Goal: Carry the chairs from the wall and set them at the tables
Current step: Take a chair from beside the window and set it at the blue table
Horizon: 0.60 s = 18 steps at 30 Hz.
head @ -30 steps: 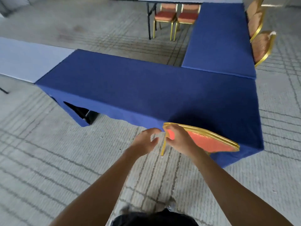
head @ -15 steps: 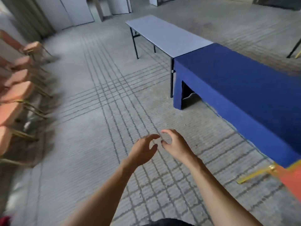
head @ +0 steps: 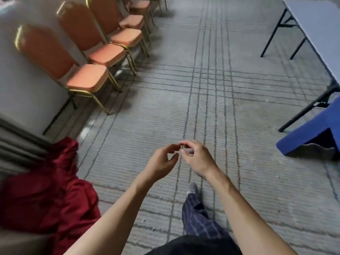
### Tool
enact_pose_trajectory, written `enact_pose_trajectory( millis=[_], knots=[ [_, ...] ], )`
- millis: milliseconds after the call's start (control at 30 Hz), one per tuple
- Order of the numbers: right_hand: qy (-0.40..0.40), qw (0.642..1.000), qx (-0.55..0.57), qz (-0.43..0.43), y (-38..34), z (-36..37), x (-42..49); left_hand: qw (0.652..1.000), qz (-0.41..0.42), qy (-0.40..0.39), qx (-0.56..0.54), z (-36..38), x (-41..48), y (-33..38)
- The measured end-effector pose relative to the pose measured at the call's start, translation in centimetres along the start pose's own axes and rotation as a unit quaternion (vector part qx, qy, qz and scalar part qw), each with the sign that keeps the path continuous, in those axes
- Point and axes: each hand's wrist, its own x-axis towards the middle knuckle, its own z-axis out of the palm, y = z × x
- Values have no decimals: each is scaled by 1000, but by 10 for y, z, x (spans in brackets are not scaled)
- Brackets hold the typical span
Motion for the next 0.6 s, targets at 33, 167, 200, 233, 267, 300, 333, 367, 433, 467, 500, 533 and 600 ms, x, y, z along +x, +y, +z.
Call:
enact_pose_trajectory(
  millis=[33,167,200,233,267,300,333,367,433,467,500,533,600],
  knots=[
    [-15,1000,4,-5,-1,9,22,1000,-16,14,-6,-12,11,-8],
    [-72,996,24,-43,-9,40,120,995,-65,76,-23,-60,68,-35],
    [-84,995,31,-45,-13,45,145,992,-79,94,-29,-73,83,-40],
    [-96,994,37,-44,-18,49,168,989,-93,113,-36,-86,96,-44],
    [-110,992,45,-44,-25,54,194,984,-106,135,-44,-101,110,-49],
    [-124,990,50,-44,-32,58,219,980,-115,155,-50,-116,124,-53],
    [-135,988,53,-47,-40,62,240,976,-118,174,-55,-129,135,-56],
    [-148,986,57,-49,-48,69,265,972,-125,192,-61,-144,148,-61],
    [-172,982,62,-48,-63,82,304,962,-143,218,-79,-167,165,-71],
    [-185,979,64,-51,-70,90,322,957,-150,231,-89,-178,173,-77],
    [-200,976,64,-57,-78,101,342,952,-156,244,-96,-192,181,-85],
    [-213,973,58,-64,-85,111,360,948,-159,256,-100,-204,189,-95],
    [-235,968,44,-76,-98,135,397,941,-167,276,-104,-233,205,-115]
  ],
)
